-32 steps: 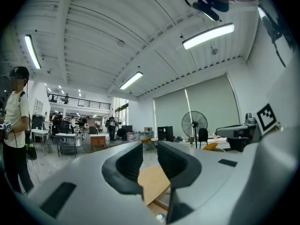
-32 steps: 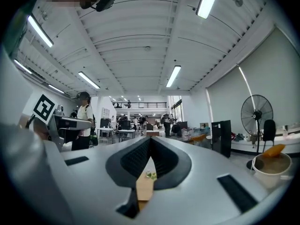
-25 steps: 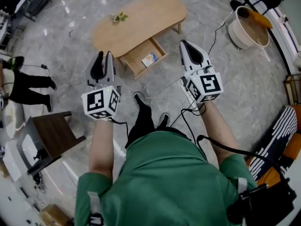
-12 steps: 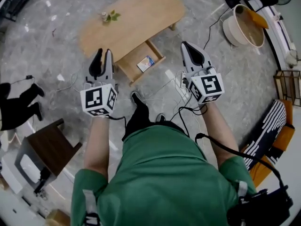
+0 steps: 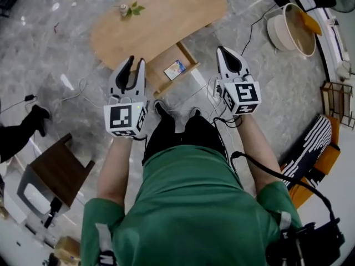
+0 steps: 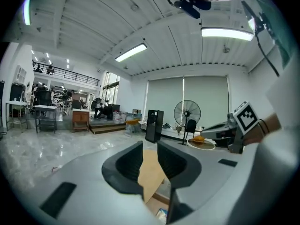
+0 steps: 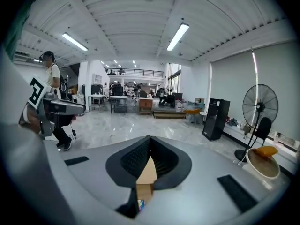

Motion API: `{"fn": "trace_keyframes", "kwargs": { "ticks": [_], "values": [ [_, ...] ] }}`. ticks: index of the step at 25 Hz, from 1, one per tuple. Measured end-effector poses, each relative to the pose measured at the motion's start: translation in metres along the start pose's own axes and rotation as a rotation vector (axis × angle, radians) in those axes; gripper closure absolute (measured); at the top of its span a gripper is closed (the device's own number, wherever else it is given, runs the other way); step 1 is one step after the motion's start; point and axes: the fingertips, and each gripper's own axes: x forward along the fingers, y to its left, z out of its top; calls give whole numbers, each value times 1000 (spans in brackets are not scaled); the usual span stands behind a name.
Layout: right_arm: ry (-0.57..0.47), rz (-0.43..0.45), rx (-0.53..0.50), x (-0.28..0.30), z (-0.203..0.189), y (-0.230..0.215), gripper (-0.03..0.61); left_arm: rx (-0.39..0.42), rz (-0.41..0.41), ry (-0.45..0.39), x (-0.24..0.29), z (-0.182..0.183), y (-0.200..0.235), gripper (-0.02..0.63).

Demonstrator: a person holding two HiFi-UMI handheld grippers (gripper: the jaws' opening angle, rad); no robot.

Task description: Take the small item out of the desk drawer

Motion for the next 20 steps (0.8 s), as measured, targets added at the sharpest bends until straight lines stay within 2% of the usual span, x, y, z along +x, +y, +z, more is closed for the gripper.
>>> {"fn": "trace_keyframes", "kwargs": {
  "ticks": [5, 11, 17, 20],
  "values": [
    [91, 76, -43, 39, -45, 3, 555, -14, 34, 31, 6, -28, 1, 506],
    [191, 243, -89, 90, -106, 0, 555, -42, 122, 86, 23, -59, -4, 506],
    [366, 441, 0, 138, -202, 7, 546, -108, 277, 188, 38, -115, -6, 506],
    [456, 514, -22, 145, -243, 15, 512, -133, 308, 203, 34, -128, -15, 506]
  ]
}}
